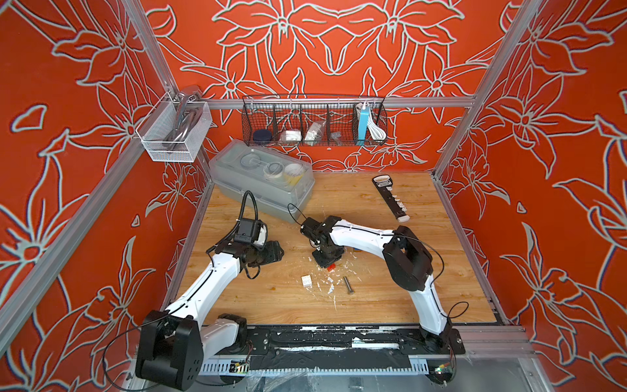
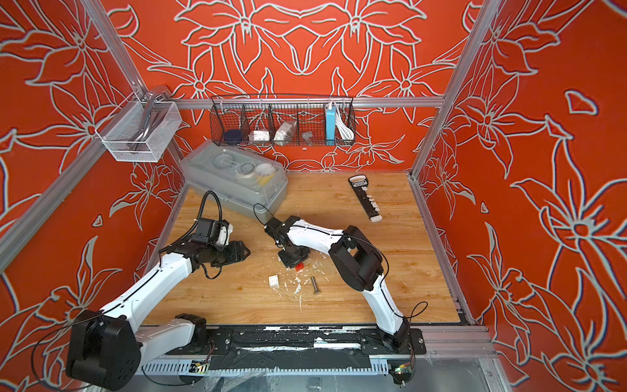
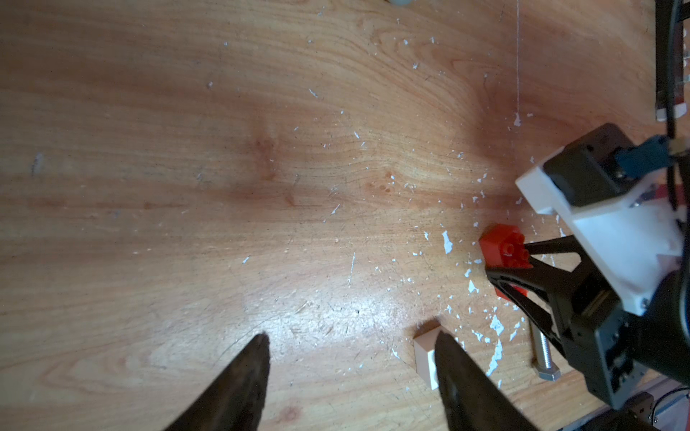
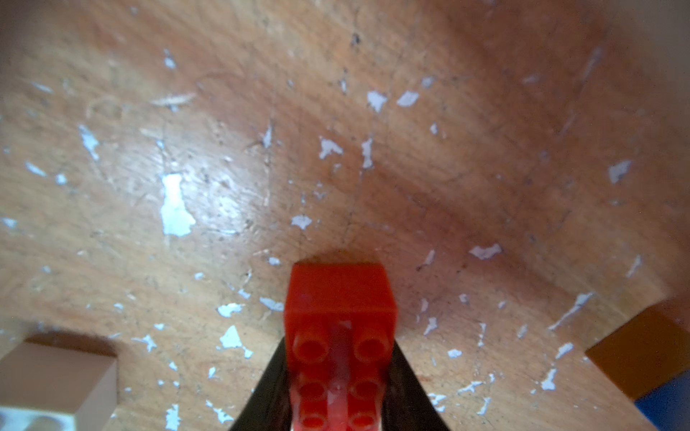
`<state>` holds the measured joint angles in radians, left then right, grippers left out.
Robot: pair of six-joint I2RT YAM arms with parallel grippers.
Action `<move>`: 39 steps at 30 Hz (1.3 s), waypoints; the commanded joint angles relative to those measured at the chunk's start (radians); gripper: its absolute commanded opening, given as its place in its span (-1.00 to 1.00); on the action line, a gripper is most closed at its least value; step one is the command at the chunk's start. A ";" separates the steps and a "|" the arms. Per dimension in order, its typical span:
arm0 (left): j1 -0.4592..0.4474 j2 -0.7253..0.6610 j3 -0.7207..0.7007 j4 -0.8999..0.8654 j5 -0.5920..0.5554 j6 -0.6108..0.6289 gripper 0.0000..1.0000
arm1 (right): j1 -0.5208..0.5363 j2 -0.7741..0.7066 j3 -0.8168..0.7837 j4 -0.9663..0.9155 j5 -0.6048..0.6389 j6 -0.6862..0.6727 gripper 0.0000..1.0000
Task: Assemble a spoon with lego
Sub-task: Pick up the lego brick from the center of the board.
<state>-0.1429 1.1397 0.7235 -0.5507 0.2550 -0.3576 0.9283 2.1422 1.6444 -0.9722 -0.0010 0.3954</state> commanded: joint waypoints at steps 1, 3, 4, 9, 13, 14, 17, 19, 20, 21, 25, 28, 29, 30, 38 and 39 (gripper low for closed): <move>0.006 -0.011 0.002 0.004 0.012 0.017 0.38 | -0.006 -0.010 0.044 -0.054 0.024 -0.024 -0.16; 0.006 -0.009 0.003 0.004 0.013 0.018 0.38 | -0.006 -0.008 0.056 -0.061 0.024 -0.027 -0.10; 0.006 -0.011 0.003 0.005 0.014 0.017 0.38 | -0.006 -0.008 0.059 -0.062 0.023 -0.027 -0.09; 0.006 -0.014 0.003 0.003 0.012 0.020 0.38 | -0.006 -0.003 0.062 -0.058 0.017 -0.028 -0.08; 0.006 -0.012 0.005 0.003 0.016 0.021 0.38 | -0.008 0.011 0.057 -0.062 0.017 -0.026 -0.08; 0.006 -0.013 0.004 0.003 0.015 0.022 0.38 | -0.008 0.012 0.053 -0.060 0.017 -0.026 -0.11; 0.006 -0.014 0.005 0.001 0.015 0.024 0.39 | -0.009 0.011 0.040 -0.051 0.019 -0.024 -0.19; 0.006 -0.014 0.005 0.001 0.012 0.024 0.38 | -0.011 0.010 0.036 -0.050 0.022 -0.026 -0.28; 0.006 -0.015 0.006 0.001 0.012 0.023 0.38 | -0.011 0.009 0.035 -0.049 0.022 -0.027 -0.31; 0.006 -0.012 0.005 0.001 0.012 0.024 0.38 | -0.012 0.009 0.035 -0.049 0.021 -0.029 -0.30; 0.006 -0.011 0.006 0.001 0.015 0.024 0.38 | -0.015 0.020 0.041 -0.056 0.016 -0.032 -0.19; 0.006 -0.012 0.007 0.001 0.013 0.025 0.38 | -0.016 0.022 0.039 -0.053 0.013 -0.031 -0.17; 0.006 -0.012 0.006 0.001 0.013 0.025 0.38 | -0.015 0.021 0.038 -0.053 0.013 -0.032 -0.18; 0.006 -0.012 0.007 0.000 0.013 0.025 0.39 | -0.015 0.019 0.037 -0.050 0.012 -0.033 -0.19; 0.007 -0.012 0.006 0.000 0.013 0.027 0.38 | -0.015 0.027 0.045 -0.057 0.004 -0.036 -0.11; 0.006 -0.012 0.006 0.000 0.013 0.026 0.38 | -0.015 0.026 0.044 -0.056 0.003 -0.038 -0.12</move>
<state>-0.1429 1.1397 0.7235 -0.5507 0.2604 -0.3477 0.9180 2.1521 1.6859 -1.0061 0.0006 0.3626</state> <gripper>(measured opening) 0.692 0.442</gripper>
